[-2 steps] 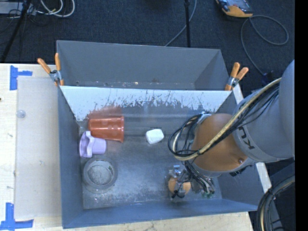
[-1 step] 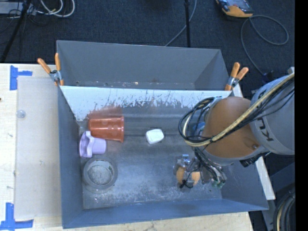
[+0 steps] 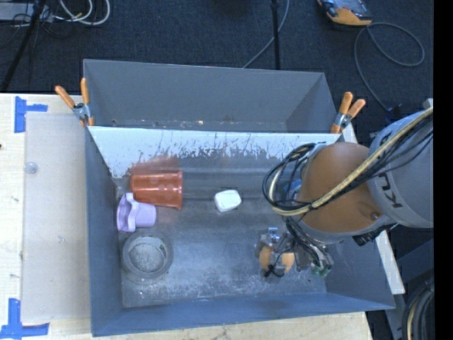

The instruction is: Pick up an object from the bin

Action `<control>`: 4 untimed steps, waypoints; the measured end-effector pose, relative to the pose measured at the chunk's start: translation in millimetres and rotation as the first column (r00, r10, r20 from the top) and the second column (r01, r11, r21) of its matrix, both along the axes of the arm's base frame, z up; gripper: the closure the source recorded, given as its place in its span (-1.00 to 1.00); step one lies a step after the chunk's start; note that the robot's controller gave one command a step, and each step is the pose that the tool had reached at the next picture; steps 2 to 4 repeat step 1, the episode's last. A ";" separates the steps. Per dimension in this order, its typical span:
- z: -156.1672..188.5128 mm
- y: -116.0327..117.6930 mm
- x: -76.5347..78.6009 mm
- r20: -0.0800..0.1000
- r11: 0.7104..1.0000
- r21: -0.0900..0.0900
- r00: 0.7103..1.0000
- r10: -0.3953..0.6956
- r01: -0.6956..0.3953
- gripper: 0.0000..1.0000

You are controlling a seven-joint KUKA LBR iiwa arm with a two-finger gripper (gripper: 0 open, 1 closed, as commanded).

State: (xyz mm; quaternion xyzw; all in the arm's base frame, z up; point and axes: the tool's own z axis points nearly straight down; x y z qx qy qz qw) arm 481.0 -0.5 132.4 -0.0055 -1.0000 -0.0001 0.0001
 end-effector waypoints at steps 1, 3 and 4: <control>135.5 -1.4 0.8 0.000 1.000 0.000 1.000 0.009 -0.009 1.00; 135.5 -1.4 0.8 0.000 1.000 0.000 1.000 0.009 -0.009 1.00; 135.5 -1.4 0.8 0.000 1.000 0.000 1.000 0.009 -0.009 1.00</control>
Offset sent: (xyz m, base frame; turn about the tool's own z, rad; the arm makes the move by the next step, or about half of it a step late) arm 0.0000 0.0000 0.0000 0.0000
